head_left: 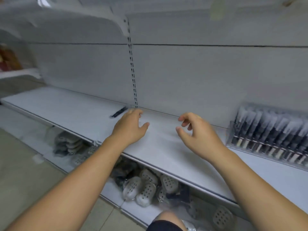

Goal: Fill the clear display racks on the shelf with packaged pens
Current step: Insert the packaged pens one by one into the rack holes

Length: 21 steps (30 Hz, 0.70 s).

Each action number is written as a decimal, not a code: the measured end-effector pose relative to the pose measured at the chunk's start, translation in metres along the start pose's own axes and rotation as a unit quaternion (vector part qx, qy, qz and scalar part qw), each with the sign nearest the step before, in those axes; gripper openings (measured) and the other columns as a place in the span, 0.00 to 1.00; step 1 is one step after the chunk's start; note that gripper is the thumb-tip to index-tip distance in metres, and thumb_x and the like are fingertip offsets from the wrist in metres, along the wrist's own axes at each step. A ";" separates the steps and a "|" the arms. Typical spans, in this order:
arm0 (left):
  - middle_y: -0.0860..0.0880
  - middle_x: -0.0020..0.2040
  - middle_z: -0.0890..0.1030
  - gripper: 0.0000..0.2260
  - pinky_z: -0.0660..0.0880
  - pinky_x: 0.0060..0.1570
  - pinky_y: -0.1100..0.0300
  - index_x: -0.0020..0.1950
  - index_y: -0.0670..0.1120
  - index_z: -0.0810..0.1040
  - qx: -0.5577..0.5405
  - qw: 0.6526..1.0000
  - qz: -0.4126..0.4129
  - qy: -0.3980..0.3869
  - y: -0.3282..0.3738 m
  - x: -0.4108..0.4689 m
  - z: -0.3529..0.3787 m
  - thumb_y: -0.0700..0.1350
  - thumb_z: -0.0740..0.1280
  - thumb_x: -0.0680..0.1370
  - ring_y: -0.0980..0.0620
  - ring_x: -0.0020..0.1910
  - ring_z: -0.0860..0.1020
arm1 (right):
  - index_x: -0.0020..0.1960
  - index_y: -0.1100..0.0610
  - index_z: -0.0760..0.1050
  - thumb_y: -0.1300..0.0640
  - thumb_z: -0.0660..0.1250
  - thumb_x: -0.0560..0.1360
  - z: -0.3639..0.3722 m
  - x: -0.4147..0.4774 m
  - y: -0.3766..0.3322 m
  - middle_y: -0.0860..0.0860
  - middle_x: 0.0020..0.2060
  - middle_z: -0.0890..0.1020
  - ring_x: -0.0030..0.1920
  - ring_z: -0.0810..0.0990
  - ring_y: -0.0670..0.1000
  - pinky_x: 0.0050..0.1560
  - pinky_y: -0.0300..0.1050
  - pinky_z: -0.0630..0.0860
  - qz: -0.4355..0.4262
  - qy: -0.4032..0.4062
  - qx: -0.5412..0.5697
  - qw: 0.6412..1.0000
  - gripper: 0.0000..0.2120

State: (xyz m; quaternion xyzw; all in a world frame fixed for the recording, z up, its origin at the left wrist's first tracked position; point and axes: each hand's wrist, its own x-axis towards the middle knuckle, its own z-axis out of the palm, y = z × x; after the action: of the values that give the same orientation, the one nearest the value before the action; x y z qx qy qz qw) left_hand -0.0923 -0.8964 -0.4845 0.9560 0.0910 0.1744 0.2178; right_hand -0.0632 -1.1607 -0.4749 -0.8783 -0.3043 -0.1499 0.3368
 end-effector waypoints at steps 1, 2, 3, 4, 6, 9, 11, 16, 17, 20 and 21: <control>0.50 0.69 0.74 0.25 0.73 0.64 0.52 0.75 0.50 0.71 0.001 1.000 -0.023 0.005 -0.018 0.011 -0.001 0.56 0.69 0.80 0.49 0.67 0.74 | 0.60 0.45 0.73 0.46 0.67 0.79 0.010 0.009 -0.004 0.40 0.49 0.77 0.48 0.75 0.44 0.57 0.52 0.75 -0.004 -0.011 0.001 1.000 0.11; 0.48 0.70 0.73 0.26 0.73 0.66 0.50 0.75 0.49 0.70 0.008 0.999 -0.045 0.009 -0.035 0.022 -0.003 0.56 0.70 0.80 0.47 0.69 0.74 | 0.60 0.46 0.73 0.46 0.67 0.79 0.020 0.019 -0.008 0.41 0.50 0.77 0.48 0.75 0.44 0.57 0.51 0.75 -0.008 -0.022 0.000 1.000 0.11; 0.46 0.71 0.72 0.27 0.74 0.67 0.47 0.75 0.48 0.70 0.021 0.998 -0.064 0.013 -0.050 0.033 -0.004 0.56 0.70 0.80 0.45 0.70 0.73 | 0.60 0.46 0.73 0.46 0.67 0.79 0.029 0.028 -0.011 0.42 0.50 0.77 0.49 0.75 0.45 0.57 0.51 0.75 -0.014 -0.031 -0.001 0.999 0.11; 0.45 0.71 0.72 0.27 0.74 0.67 0.45 0.75 0.47 0.70 0.038 0.996 -0.082 0.015 -0.065 0.044 -0.006 0.56 0.70 0.80 0.43 0.70 0.72 | 0.61 0.47 0.74 0.47 0.67 0.79 0.037 0.037 -0.015 0.42 0.50 0.77 0.49 0.75 0.45 0.56 0.51 0.75 -0.020 -0.038 -0.003 0.999 0.11; 0.43 0.70 0.71 0.27 0.74 0.66 0.43 0.75 0.45 0.70 0.073 0.991 -0.114 0.011 -0.088 0.065 -0.008 0.56 0.69 0.80 0.41 0.70 0.70 | 0.61 0.48 0.74 0.47 0.67 0.79 0.053 0.053 -0.020 0.43 0.50 0.78 0.49 0.76 0.47 0.56 0.51 0.75 -0.030 -0.051 -0.006 0.998 0.11; 0.41 0.68 0.71 0.26 0.75 0.63 0.43 0.71 0.43 0.71 0.130 0.979 -0.156 -0.019 -0.113 0.091 -0.006 0.58 0.68 0.80 0.39 0.68 0.71 | 0.61 0.49 0.74 0.48 0.67 0.80 0.072 0.074 -0.023 0.44 0.49 0.78 0.49 0.76 0.48 0.56 0.51 0.75 -0.035 -0.063 -0.007 0.997 0.11; 0.41 0.65 0.72 0.25 0.76 0.60 0.44 0.68 0.43 0.72 0.163 0.971 -0.166 -0.046 -0.126 0.104 -0.001 0.60 0.67 0.80 0.39 0.65 0.72 | 0.60 0.49 0.74 0.48 0.67 0.79 0.081 0.084 -0.022 0.45 0.49 0.79 0.48 0.76 0.48 0.57 0.52 0.75 -0.037 -0.066 -0.008 0.997 0.11; 0.41 0.57 0.78 0.20 0.74 0.48 0.52 0.61 0.41 0.73 0.193 0.967 -0.144 -0.078 -0.138 0.126 0.008 0.58 0.63 0.83 0.41 0.52 0.76 | 0.59 0.48 0.74 0.48 0.67 0.80 0.092 0.092 -0.013 0.44 0.49 0.79 0.47 0.76 0.48 0.57 0.51 0.75 -0.025 -0.077 -0.005 0.997 0.10; 0.41 0.53 0.79 0.19 0.72 0.45 0.53 0.60 0.41 0.73 0.193 0.966 -0.142 -0.093 -0.136 0.129 0.008 0.57 0.61 0.84 0.42 0.49 0.77 | 0.59 0.48 0.74 0.48 0.67 0.80 0.091 0.091 -0.011 0.44 0.49 0.79 0.47 0.76 0.48 0.56 0.51 0.75 -0.022 -0.079 -0.005 0.997 0.10; 0.45 0.43 0.77 0.15 0.70 0.39 0.55 0.57 0.41 0.75 0.219 0.957 -0.134 -0.135 -0.131 0.130 0.008 0.52 0.57 0.86 0.46 0.41 0.77 | 0.59 0.47 0.74 0.48 0.66 0.81 0.087 0.085 -0.005 0.44 0.49 0.79 0.48 0.76 0.48 0.57 0.51 0.74 -0.012 -0.083 -0.008 0.996 0.09; 0.46 0.42 0.76 0.14 0.69 0.36 0.55 0.58 0.40 0.75 0.232 0.953 -0.133 -0.141 -0.130 0.129 0.009 0.49 0.57 0.86 0.47 0.40 0.76 | 0.59 0.47 0.74 0.48 0.65 0.81 0.085 0.083 -0.003 0.43 0.48 0.79 0.48 0.76 0.48 0.58 0.51 0.73 -0.010 -0.083 -0.012 0.996 0.08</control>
State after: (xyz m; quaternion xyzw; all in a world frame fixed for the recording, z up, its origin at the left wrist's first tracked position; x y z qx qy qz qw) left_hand 0.0171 -0.7517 -0.5125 0.9742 0.2236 -0.0188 0.0219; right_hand 0.0034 -1.0644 -0.4965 -0.8883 -0.3385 -0.0837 0.2988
